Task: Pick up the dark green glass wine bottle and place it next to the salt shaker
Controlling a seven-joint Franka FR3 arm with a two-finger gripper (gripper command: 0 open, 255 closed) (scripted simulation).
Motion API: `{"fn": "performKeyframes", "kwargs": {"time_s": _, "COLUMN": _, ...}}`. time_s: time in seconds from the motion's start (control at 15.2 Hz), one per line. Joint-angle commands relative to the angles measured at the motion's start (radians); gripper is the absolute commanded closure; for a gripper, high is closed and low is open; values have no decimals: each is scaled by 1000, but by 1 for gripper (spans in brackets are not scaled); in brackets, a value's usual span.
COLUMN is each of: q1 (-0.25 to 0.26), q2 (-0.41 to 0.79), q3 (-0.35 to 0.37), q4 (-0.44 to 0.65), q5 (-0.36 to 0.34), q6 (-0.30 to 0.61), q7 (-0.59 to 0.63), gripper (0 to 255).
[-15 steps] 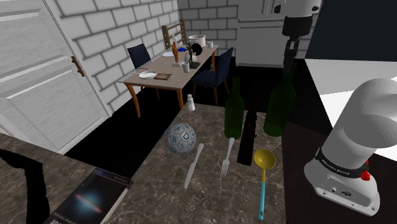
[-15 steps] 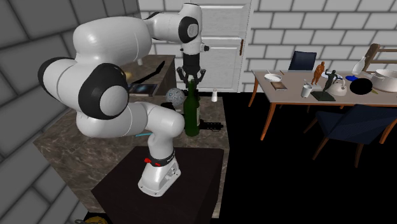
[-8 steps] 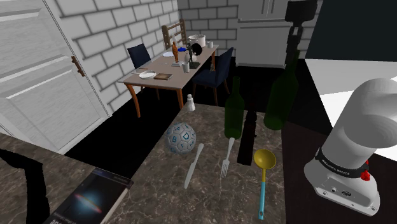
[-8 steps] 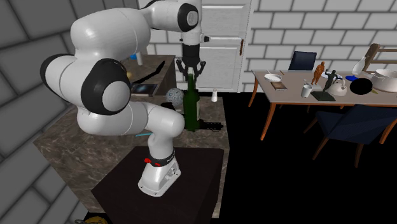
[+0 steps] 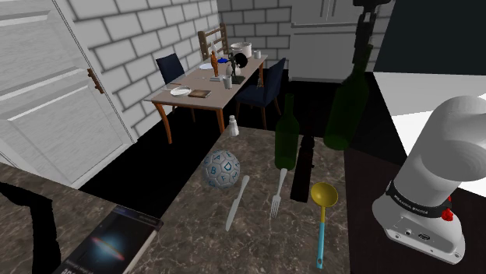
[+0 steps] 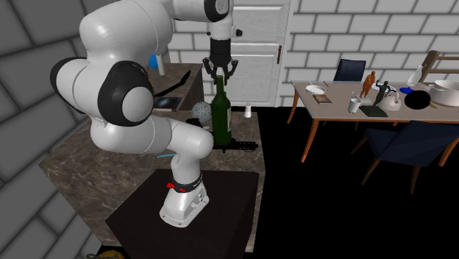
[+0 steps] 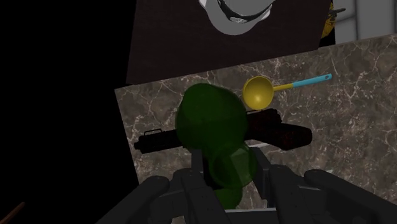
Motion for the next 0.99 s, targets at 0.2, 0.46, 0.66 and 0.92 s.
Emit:
{"fn": "performKeyframes", "kwargs": {"time_s": 0.2, "q1": 2, "q2": 32, "q3": 2, "q4": 89, "q5": 2, "q6": -57, "q7": -2, "gripper": 255}}
{"fn": "performKeyframes", "kwargs": {"time_s": 0.46, "q1": 4, "q2": 59, "q3": 3, "q4": 162, "q5": 5, "q6": -102, "q7": -2, "gripper": 255}}
{"fn": "performKeyframes", "kwargs": {"time_s": 0.66, "q1": 5, "q2": 81, "q3": 4, "q4": 218, "q5": 6, "q6": -136, "q7": -3, "gripper": 255}}
{"fn": "performKeyframes", "kwargs": {"time_s": 0.92, "q1": 6, "q2": 113, "q3": 5, "q4": 295, "q5": 8, "q6": -182, "q7": -3, "gripper": 255}}
